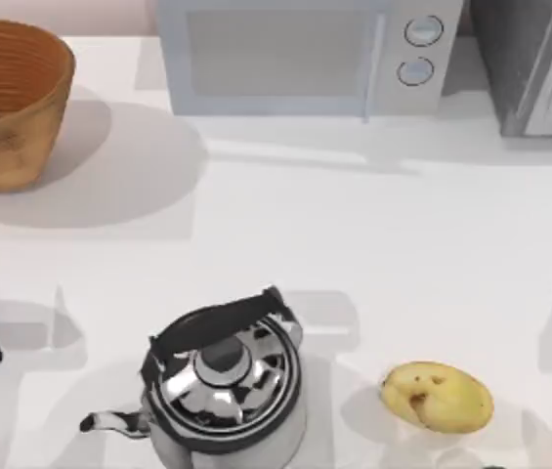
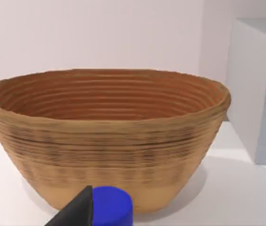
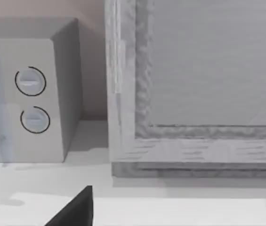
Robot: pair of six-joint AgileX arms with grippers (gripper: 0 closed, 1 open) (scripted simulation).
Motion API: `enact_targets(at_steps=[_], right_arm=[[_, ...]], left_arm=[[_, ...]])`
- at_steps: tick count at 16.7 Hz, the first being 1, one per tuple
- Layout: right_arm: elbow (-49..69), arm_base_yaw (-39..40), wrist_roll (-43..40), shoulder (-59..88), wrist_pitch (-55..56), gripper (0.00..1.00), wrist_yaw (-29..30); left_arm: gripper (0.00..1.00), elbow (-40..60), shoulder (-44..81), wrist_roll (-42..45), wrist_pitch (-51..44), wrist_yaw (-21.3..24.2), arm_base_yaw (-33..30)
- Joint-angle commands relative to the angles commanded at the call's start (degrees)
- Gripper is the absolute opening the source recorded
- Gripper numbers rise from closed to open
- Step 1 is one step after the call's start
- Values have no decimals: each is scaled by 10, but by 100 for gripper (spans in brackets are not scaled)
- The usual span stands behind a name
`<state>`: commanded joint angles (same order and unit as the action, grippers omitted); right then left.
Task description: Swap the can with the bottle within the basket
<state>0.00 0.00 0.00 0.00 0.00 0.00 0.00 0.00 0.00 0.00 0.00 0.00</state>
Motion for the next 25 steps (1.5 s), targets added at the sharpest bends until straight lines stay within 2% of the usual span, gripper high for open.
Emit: enact_targets(at_steps=[5, 10, 16, 25], right_arm=[[0, 0, 0, 0, 0, 100, 0], [0, 0, 0, 0, 0, 100, 0], [0, 0, 0, 0, 0, 100, 0], [0, 0, 0, 0, 0, 100, 0]], left_arm=[[100, 21, 31, 2, -20, -2, 4], [100, 153, 185, 14, -112, -5, 16], [100, 438, 470, 34, -276, -2, 33], [100, 976, 980, 66, -573, 14, 56]])
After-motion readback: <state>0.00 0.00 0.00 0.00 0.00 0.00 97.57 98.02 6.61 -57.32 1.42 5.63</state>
